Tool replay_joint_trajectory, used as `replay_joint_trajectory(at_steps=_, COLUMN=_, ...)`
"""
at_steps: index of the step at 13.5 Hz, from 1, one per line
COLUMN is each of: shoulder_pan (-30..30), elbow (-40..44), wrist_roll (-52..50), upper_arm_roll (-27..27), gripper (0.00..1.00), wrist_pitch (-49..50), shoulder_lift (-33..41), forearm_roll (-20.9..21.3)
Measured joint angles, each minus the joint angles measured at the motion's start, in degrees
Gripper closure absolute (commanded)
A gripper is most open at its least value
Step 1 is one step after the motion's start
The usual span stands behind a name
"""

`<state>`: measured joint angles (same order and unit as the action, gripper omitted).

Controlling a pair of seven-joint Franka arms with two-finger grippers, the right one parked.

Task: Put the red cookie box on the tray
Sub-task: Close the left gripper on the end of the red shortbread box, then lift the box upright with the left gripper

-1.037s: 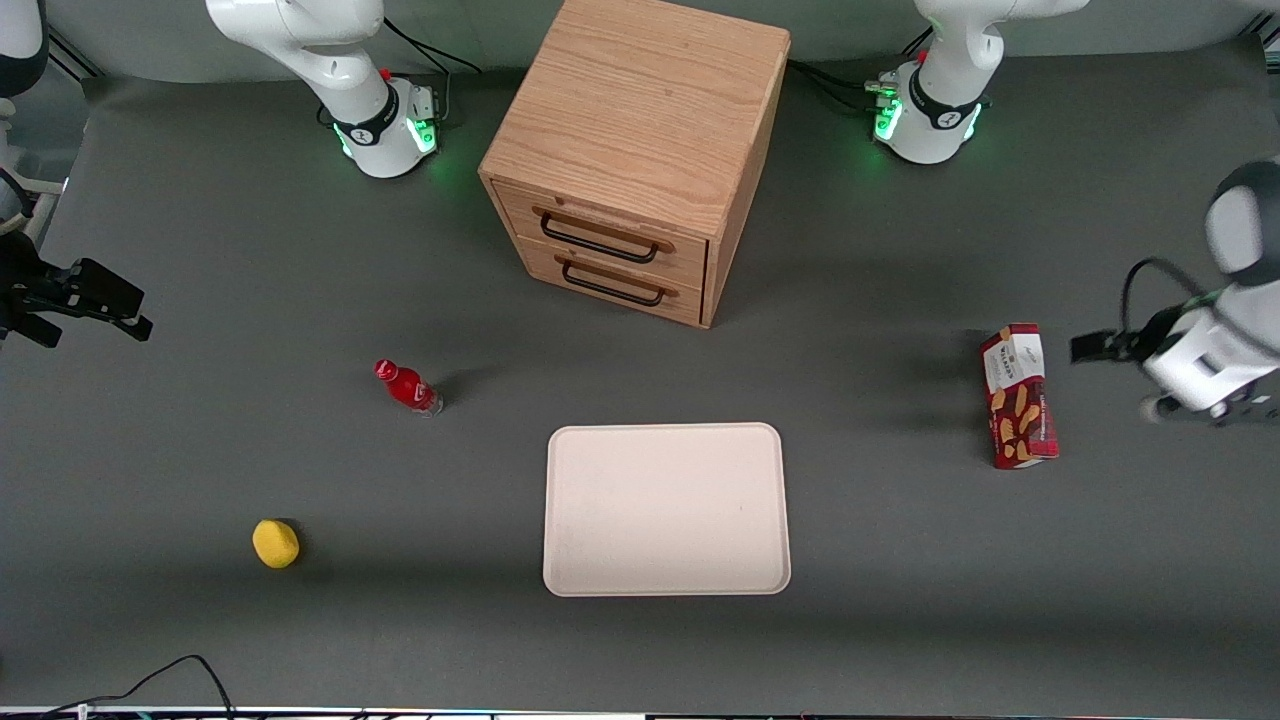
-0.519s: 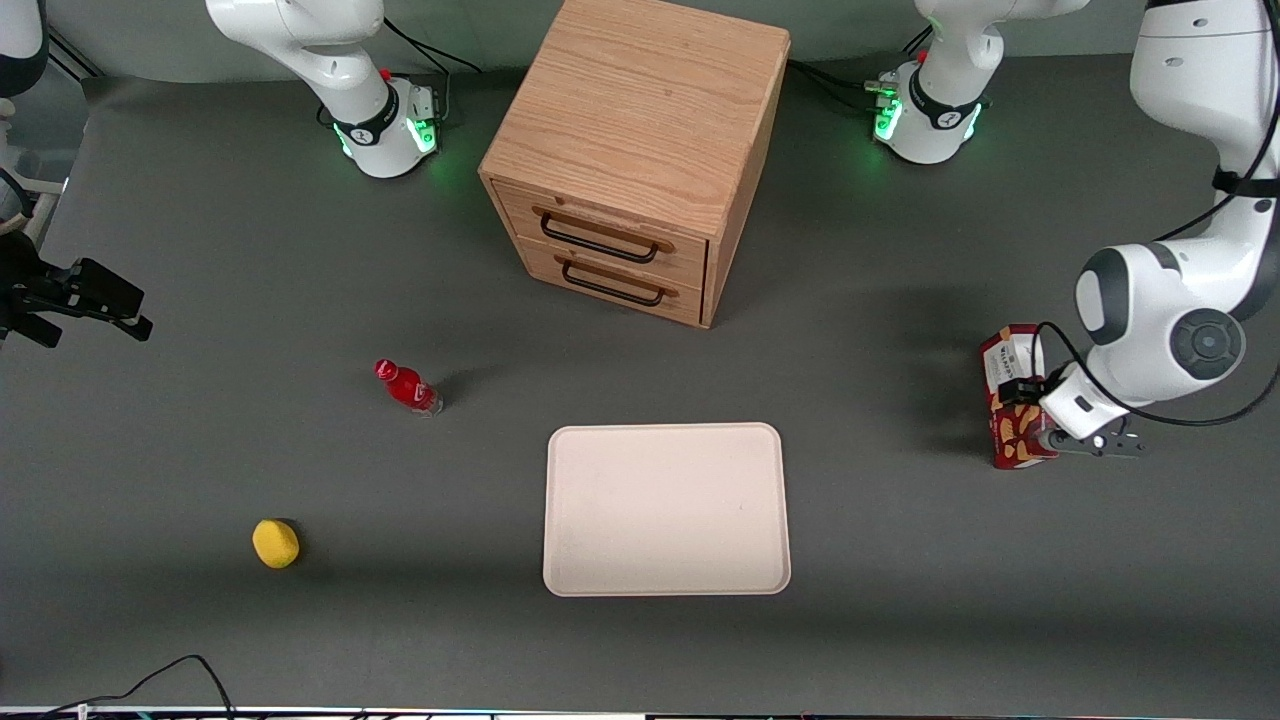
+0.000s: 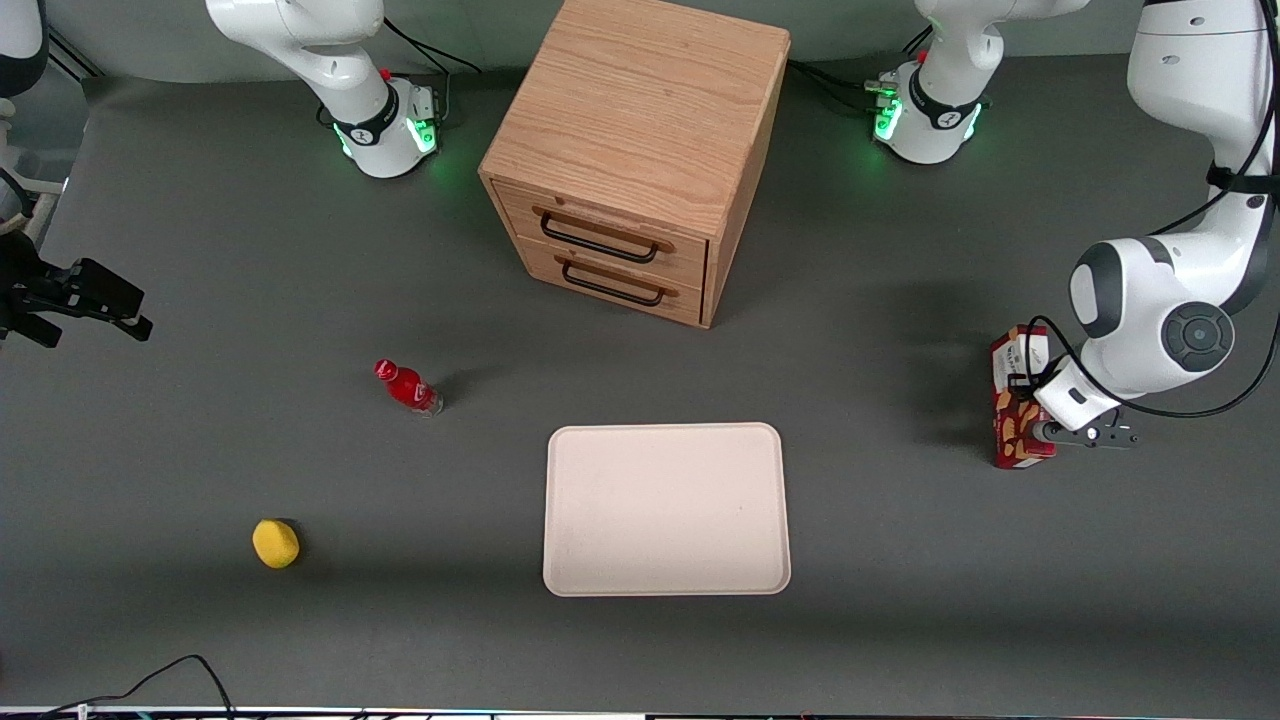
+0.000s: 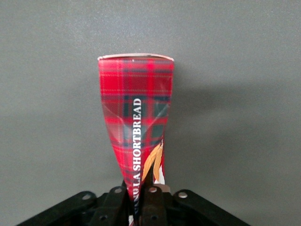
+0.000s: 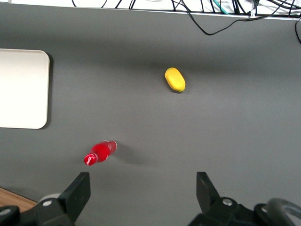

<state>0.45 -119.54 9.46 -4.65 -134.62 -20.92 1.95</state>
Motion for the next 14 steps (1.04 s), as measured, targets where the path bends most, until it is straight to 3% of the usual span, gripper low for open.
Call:
replay_joint_trajectory(at_steps=3, shoulder_pan=-0.01, elbow=0.67, wrist_roll=-0.01, upper_arm_roll=0.02, gripper=1.00, wrist_pitch=1.62, shoulder_lift=1.67, forearm_roll=-0.52)
replay_joint_trajectory(at_steps=5, shoulder_pan=-0.03, elbow=4.84, wrist_roll=-0.04, upper_arm_roll=0.23, gripper=1.00, wrist_pitch=10.65, shoulder_lift=5.23, forearm_roll=-1.44)
replay_joint_trajectory(at_steps=11, shoulder_pan=-0.27, elbow=36.01, wrist_roll=-8.11, upper_arm_roll=4.81, gripper=1.00, wrist_pitch=49.34, shoulder_lift=11.38, forearm_roll=-1.77)
replay_joint_trajectory(at_steps=14, shoulder_pan=-0.35, elbow=44.54, wrist_roll=-19.55, upper_arm_roll=12.61, gripper=1.00, wrist_pitch=56.08, shoulder_lift=10.42, forearm_roll=-2.15)
